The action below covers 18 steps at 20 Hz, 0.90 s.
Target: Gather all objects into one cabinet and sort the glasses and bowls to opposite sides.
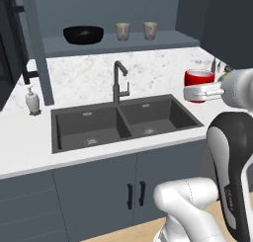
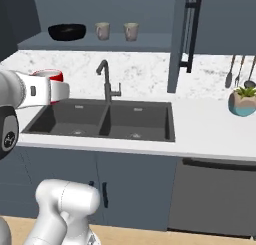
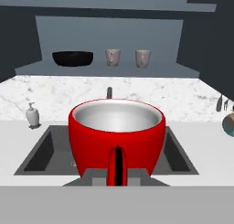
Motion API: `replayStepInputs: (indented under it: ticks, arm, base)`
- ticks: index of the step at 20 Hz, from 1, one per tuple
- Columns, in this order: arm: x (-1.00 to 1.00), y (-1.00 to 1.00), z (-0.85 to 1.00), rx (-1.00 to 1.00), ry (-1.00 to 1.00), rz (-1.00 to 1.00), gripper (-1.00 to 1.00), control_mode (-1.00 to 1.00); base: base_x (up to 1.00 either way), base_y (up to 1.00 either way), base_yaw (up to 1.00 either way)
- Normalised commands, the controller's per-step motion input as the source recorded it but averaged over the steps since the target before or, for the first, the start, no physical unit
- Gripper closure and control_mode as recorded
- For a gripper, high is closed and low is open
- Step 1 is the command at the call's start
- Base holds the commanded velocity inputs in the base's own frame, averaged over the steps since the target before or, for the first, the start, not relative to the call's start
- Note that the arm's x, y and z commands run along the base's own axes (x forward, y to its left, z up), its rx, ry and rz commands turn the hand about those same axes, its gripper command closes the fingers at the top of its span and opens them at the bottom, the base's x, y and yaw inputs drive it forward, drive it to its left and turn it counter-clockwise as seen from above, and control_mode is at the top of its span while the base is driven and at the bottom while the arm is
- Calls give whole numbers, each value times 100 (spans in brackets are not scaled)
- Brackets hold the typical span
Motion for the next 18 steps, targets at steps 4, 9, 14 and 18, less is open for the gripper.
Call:
replayStepInputs:
  ticks: [4,9,14,18]
  arm:
    - [0,0,0,0,0,0,100,100]
    - [0,0,0,0,0,0,100,100]
    - [0,0,0,0,0,0,100,100]
    - [0,0,0,0,0,0,100,100]
  base:
    - [52,-43,0]
    - [53,-39,0]
    - [52,-37,0]
    - [59,-20,0]
